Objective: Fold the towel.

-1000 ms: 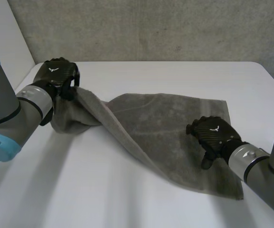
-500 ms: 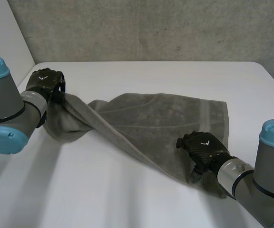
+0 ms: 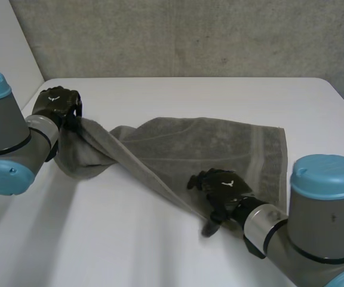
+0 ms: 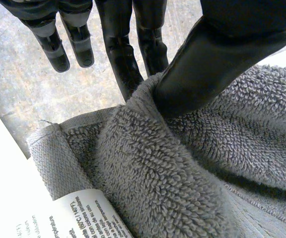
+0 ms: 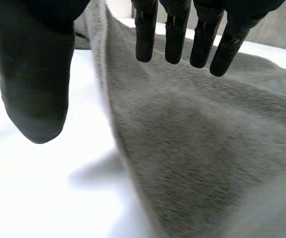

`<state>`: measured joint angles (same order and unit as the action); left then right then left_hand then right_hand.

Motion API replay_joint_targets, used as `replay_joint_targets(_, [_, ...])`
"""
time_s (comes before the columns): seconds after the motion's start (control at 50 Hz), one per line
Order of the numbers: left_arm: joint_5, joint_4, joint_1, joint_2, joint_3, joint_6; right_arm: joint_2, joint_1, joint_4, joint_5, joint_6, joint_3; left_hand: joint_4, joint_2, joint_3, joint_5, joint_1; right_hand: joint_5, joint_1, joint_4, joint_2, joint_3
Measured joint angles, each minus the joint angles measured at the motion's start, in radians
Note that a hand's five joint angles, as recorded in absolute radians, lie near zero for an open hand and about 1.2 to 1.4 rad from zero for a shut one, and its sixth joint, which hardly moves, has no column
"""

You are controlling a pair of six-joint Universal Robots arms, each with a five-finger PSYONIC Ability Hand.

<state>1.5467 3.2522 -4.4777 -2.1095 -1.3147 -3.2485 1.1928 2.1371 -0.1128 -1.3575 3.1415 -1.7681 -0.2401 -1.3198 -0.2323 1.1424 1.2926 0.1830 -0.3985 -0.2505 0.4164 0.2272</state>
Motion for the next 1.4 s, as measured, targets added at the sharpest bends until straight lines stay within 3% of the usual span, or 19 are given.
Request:
replay_joint_targets(0.14, [0.000, 0.000, 0.000, 0.003, 0.002, 0.001, -0.065, 0.054, -0.008, -0.023, 0.038, 0.054, 0.000, 0.000, 0.000, 0.000, 0.000, 0.007, 0.000, 0.000, 0.000, 0.000])
replay_joint_targets(0.32, [0.000, 0.000, 0.000, 0.006, 0.005, 0.002, -0.166, 0.066, -0.064, -0.130, 0.030, 0.123, 0.000, 0.000, 0.000, 0.000, 0.000, 0.174, -0.125, 0.000, 0.108, 0.000])
replay_joint_targets(0.44, [0.001, -0.002, -0.001, 0.014, 0.003, 0.007, -0.201, 0.051, -0.104, -0.157, 0.027, 0.144, 0.000, 0.000, 0.000, 0.000, 0.000, 0.777, -0.719, 0.000, 0.721, 0.000])
replay_joint_targets(0.52, [0.001, -0.004, -0.005, 0.024, -0.001, 0.018, -0.172, 0.009, -0.110, -0.133, 0.032, 0.133, 0.000, 0.000, 0.000, 0.000, 0.000, 0.977, -0.933, 0.000, 0.889, 0.000])
replay_joint_targets(0.66, [-0.004, -0.008, -0.012, 0.070, -0.046, 0.037, -0.007, -0.153, -0.091, 0.032, 0.030, 0.081, 0.000, -0.003, 0.000, 0.000, 0.000, 0.977, -0.933, 0.000, 0.889, 0.000])
replay_joint_targets(0.74, [-0.012, -0.007, -0.006, 0.123, -0.114, 0.039, 0.067, -0.260, 0.005, 0.173, 0.002, 0.090, 0.000, -0.006, 0.000, 0.000, 0.000, 0.980, -0.933, 0.000, 0.889, 0.000])
replay_joint_targets(0.82, [-0.023, -0.003, 0.009, 0.177, -0.189, 0.037, 0.075, -0.326, 0.106, 0.243, -0.074, 0.140, 0.000, -0.007, 0.000, 0.000, 0.000, 0.980, -0.933, 0.000, 0.894, 0.000])
replay_joint_targets(0.88, [-0.037, 0.002, 0.027, 0.210, -0.240, 0.036, 0.048, -0.359, 0.156, 0.237, -0.168, 0.192, 0.000, -0.008, 0.000, 0.000, 0.000, 0.980, -0.933, 0.000, 0.894, 0.000])
replay_joint_targets(1.0, [-0.062, 0.013, 0.061, 0.238, -0.300, 0.037, -0.032, -0.368, 0.185, 0.131, -0.303, 0.271, 0.000, -0.014, 0.000, 0.000, 0.000, 0.980, -0.933, 0.000, 0.894, 0.000])
replay_joint_targets(1.04, [-0.066, 0.019, 0.065, 0.239, -0.310, 0.037, -0.062, -0.357, 0.183, 0.092, -0.313, 0.285, 0.000, -0.018, 0.000, 0.000, 0.000, 0.879, -0.833, 0.000, 0.805, 0.000])
replay_joint_targets(1.18, [-0.068, 0.029, 0.057, 0.227, -0.314, 0.038, -0.116, -0.312, 0.172, 0.044, -0.243, 0.257, 0.000, -0.022, 0.000, 0.010, 0.000, 0.498, -0.462, 0.000, 0.460, 0.000])
replay_joint_targets(1.4, [-0.064, 0.049, 0.043, 0.216, -0.304, 0.038, -0.091, -0.304, 0.158, 0.056, -0.110, 0.139, 0.000, -0.022, 0.000, 0.010, 0.000, 0.310, -0.295, 0.000, 0.289, 0.000])
